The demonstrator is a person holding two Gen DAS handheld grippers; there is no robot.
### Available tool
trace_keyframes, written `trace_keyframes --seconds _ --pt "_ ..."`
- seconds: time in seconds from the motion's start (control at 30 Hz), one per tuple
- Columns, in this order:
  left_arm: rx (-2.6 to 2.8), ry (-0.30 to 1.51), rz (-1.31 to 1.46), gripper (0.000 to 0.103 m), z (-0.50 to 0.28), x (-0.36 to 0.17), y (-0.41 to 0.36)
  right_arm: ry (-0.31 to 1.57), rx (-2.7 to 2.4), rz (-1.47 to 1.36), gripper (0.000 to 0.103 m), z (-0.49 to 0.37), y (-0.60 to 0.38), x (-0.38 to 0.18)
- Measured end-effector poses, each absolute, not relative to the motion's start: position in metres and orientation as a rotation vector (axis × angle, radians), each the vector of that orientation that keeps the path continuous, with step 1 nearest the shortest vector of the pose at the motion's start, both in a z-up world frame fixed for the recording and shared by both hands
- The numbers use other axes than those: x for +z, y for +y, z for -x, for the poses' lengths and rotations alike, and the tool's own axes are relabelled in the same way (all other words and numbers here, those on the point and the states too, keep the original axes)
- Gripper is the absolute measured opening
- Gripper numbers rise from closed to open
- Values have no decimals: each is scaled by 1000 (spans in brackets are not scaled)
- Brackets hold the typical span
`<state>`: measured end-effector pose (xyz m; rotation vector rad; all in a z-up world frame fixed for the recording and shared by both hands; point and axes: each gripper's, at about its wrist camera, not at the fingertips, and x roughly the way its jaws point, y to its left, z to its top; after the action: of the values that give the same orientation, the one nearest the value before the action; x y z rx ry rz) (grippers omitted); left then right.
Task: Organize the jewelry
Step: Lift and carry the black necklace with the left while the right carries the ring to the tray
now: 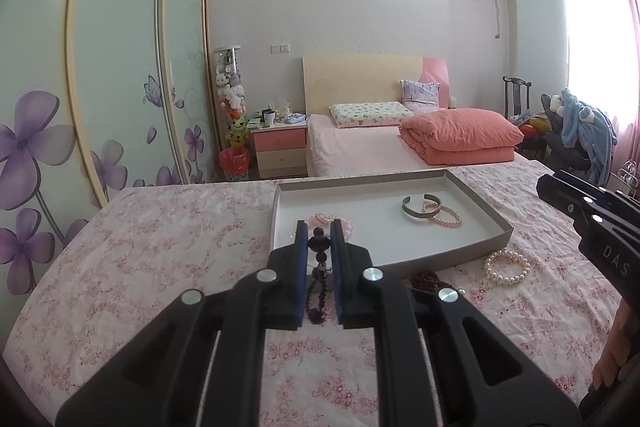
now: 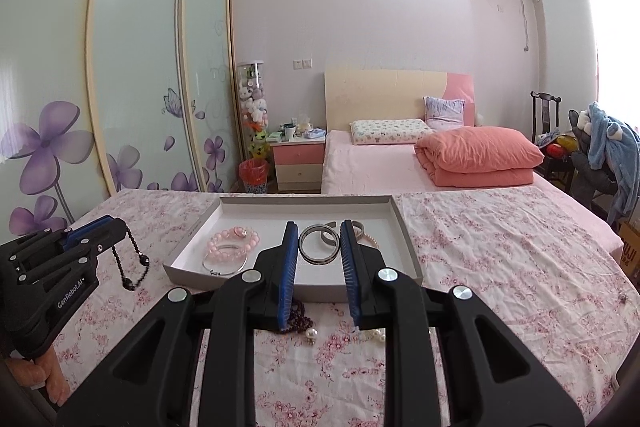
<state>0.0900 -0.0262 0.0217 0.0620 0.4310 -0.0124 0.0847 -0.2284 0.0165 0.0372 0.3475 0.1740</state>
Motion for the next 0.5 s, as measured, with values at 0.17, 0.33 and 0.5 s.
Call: trace_keyframes --seconds 0.17,0.33,0.5 --pt "-15 432 -66 12 -91 21 -27 344 169 -33 23 -85 -229 17" --pt "-14 433 -67 12 -91 21 -28 343 164 -33 23 -86 -230 17" --pt "-22 436 -67 12 -95 22 -28 330 158 -27 23 -90 -230 20"
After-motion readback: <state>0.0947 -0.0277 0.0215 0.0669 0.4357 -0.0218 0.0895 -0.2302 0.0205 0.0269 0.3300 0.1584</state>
